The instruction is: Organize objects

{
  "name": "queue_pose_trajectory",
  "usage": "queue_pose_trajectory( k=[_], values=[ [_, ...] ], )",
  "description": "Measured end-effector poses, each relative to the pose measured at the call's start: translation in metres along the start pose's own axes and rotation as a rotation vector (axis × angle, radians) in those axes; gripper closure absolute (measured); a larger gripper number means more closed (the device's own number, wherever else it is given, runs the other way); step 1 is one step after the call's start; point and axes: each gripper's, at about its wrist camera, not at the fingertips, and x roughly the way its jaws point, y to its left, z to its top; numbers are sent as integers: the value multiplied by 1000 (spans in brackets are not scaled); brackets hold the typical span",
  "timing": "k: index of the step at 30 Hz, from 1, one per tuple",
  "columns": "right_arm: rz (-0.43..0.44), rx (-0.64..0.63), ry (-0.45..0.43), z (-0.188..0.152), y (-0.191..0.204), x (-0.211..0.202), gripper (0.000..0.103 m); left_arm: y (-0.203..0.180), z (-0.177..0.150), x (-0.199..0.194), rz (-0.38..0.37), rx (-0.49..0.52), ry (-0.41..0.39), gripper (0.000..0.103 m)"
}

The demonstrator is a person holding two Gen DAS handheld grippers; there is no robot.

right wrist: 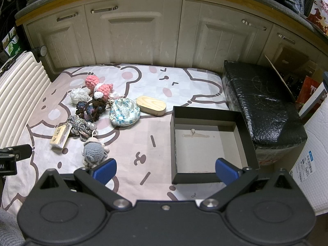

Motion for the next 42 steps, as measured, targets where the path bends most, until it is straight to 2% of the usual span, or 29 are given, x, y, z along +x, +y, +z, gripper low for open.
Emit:
queue_pose_trajectory(
  k=[8,12,33,36,42],
  values=[
    [-2,3,1,-1,1,0,0,0,0,0,-1,0,1,0],
    [-41,39,8,0,1,0,0,0,0,0,-1,0,1,0],
    [-61,67,3,-2,2,-1,0,-4,-3,3,2,2,-6,0],
    [-52,63,-14,-1,5,-4,0,-6,-5,-3,19,4,-29,0],
    [-12,35,-70,16,16,-12,0,1,12,-18,7,1,-98,0]
  ],
)
